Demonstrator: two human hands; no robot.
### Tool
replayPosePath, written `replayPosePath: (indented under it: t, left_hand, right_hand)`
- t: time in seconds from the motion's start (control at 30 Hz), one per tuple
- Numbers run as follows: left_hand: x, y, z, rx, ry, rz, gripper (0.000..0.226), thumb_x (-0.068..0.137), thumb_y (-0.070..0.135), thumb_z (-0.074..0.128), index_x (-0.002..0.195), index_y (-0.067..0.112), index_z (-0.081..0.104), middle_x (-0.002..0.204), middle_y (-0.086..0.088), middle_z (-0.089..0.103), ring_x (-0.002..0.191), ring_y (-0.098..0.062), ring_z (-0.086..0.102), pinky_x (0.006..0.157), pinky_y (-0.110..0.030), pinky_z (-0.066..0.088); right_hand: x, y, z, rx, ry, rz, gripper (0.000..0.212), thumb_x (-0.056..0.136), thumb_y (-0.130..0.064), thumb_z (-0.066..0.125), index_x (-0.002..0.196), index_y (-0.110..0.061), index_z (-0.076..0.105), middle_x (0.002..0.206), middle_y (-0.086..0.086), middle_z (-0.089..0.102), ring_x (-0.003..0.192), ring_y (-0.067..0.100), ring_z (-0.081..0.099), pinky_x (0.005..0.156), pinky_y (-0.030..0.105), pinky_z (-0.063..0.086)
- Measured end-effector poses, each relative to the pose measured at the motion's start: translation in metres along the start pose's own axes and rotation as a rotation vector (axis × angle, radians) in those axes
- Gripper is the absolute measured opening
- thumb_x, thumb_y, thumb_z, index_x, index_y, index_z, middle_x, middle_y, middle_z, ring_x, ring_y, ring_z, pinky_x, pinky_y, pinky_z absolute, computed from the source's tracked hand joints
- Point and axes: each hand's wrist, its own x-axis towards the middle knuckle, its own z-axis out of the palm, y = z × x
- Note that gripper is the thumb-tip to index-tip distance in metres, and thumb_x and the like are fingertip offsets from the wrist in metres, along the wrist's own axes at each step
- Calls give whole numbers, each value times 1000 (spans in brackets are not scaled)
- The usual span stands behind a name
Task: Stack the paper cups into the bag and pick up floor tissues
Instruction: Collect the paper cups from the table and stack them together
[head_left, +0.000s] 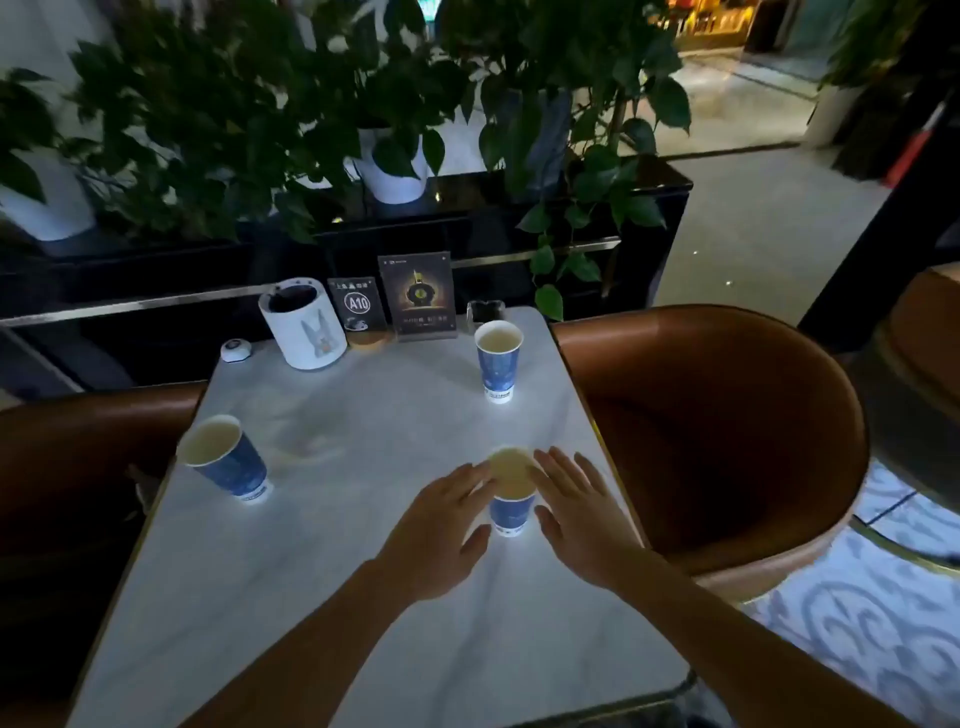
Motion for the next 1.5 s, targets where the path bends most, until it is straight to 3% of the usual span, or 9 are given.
replayPosePath:
  t: [0.2,0.37,0.83,1.03,1.13,1.2,1.27,1.37,1.5]
  left_hand:
    - [11,2,17,-15,-111,-108,59,98,34,48,152,20,29,162,2,23,149,-20,23,120,-33,20]
    - [11,-3,22,-63,-65,-135,56,96,32,52,148,20,37,160,4,29,144,-17,35,118,-31,31]
    - [-22,2,18,-281,84,-352,62,97,32,53,151,28,25,162,15,16,146,-6,24,117,-24,25]
    - [-45,-6,17,-413,115,-491,66,95,34,57,152,28,24,160,11,25,145,-8,29,116,-25,26]
    - [-63,-16,20,-510,131,-542,68,91,37,62,149,31,28,154,11,35,138,-9,39,116,-32,34]
    - [-75,-24,21,-563,114,-584,67,88,39,66,146,33,33,148,13,41,130,-8,45,112,-34,40]
    - [-85,-31,21,-624,93,-620,65,86,42,68,142,36,36,142,15,44,122,-5,48,107,-30,43]
    - [-99,-42,18,-745,110,-651,62,83,41,72,138,35,44,137,14,52,119,-6,54,99,-24,45]
    - [-114,-58,9,-938,196,-700,47,81,24,78,120,35,54,124,14,59,116,-15,60,90,-25,50]
  right_hand:
    - [12,10,26,129,63,-3,32,87,-27,66,117,-19,60,134,4,60,129,26,52,113,43,32]
    - [19,13,30,169,102,-24,22,81,-23,74,102,-16,68,119,6,69,115,27,62,103,48,46]
    - [12,-9,10,287,161,18,12,83,-25,70,94,-21,70,105,0,73,102,23,66,100,42,49]
    - [16,-35,-8,394,232,132,21,81,-31,63,91,-14,70,94,3,75,88,21,69,90,27,46]
    - [16,-51,-20,442,235,230,23,79,-31,62,90,-12,69,90,6,75,85,22,69,90,21,41]
    - [15,-60,-25,487,201,270,26,82,-35,58,92,-13,67,92,6,73,86,16,64,89,7,34]
    - [16,-68,-29,532,161,308,30,85,-37,55,98,-12,65,94,2,70,84,10,59,75,-6,33]
    - [19,-84,-34,605,137,367,29,88,-33,57,104,-9,63,96,-4,63,86,13,62,68,-6,39]
    - [26,-110,-46,602,187,332,31,83,-41,52,96,-16,65,93,-6,67,80,8,63,70,-2,40]
